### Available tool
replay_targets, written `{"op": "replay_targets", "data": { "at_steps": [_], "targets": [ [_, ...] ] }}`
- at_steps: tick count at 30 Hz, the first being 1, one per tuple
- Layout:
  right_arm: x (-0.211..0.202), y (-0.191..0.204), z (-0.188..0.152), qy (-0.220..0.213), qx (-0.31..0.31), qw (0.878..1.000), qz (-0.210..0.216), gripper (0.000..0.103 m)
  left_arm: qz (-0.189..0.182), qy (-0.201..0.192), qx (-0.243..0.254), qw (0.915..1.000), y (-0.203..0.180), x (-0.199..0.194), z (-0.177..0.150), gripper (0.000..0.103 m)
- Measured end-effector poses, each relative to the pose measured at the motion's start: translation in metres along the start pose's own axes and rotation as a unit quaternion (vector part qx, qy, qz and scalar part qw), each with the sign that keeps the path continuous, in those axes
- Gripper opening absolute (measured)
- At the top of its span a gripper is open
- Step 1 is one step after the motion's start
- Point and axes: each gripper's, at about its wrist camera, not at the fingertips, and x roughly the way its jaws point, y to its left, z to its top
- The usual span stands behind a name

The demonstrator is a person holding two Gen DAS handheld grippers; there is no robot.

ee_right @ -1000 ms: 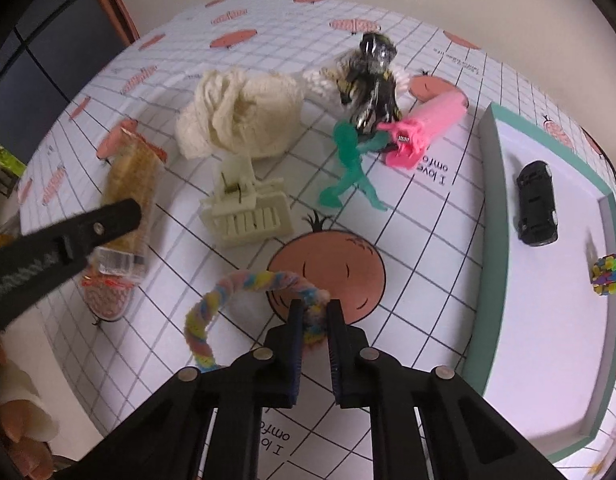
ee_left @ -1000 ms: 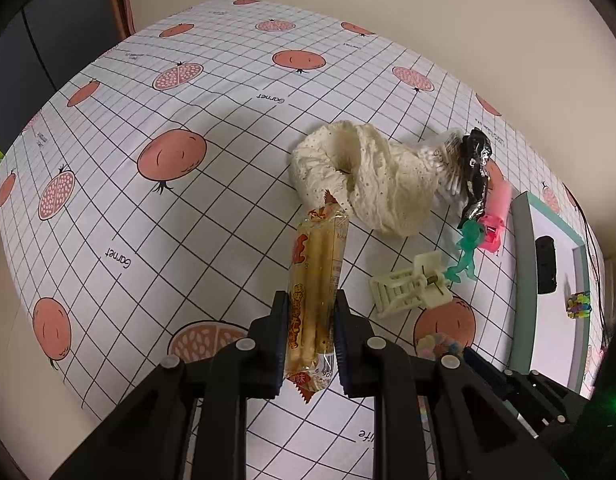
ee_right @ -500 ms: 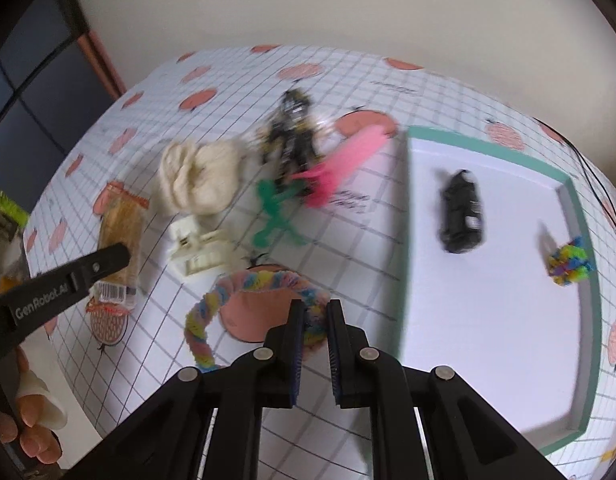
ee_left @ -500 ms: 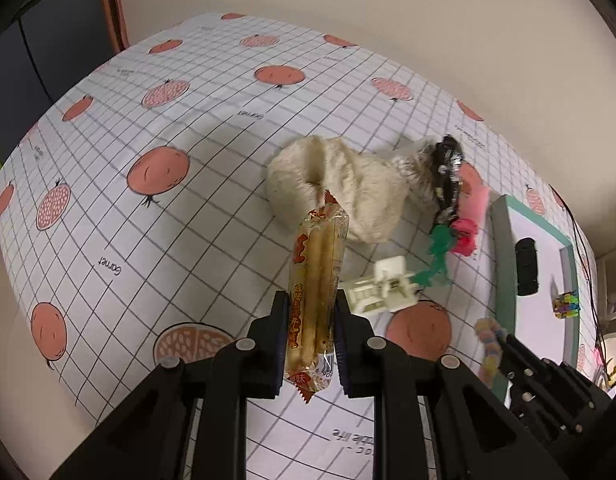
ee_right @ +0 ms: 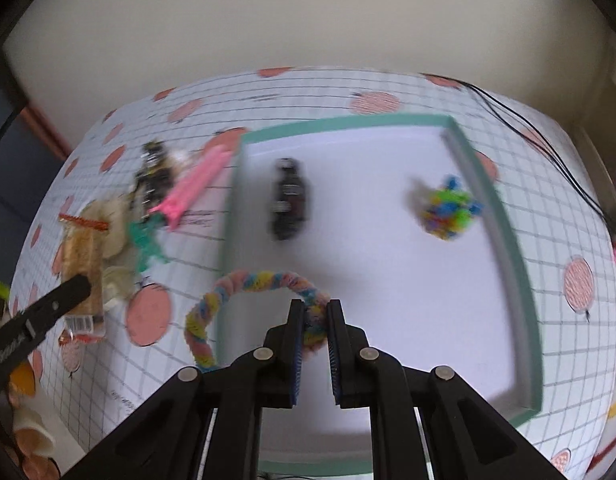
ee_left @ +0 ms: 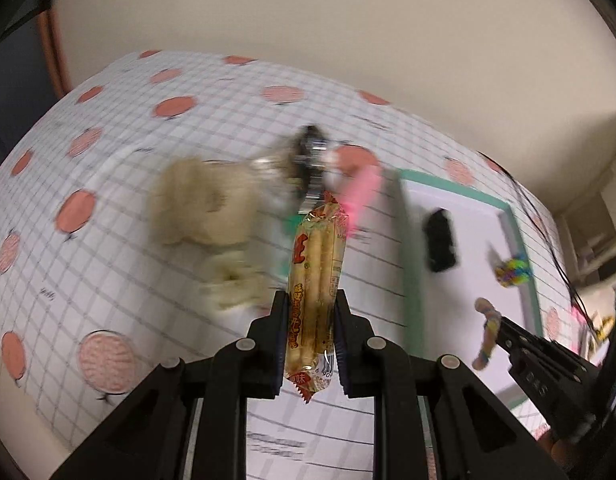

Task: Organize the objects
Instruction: 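Carry the snack bar over the tray with the left gripper while the right gripper carries the rope there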

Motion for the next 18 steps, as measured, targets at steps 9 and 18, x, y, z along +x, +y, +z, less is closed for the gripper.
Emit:
{"op": "replay_targets", "data": {
  "at_steps": [9,18],
  "targets": [
    [-0.001,-0.063,-0.007,-0.003,0.055,0.997,-0.053,0.012,-0.070,0.010,0.066,0.9953,-0.069,0.013,-0.011,0.022],
    [-0.001,-0.099,-0.015,-0.002,0.092,0.993,-0.068,0.012,-0.106,0.030,0.097,0.9891,-0.112,0.030,-0.022,0.022]
  ]
}}
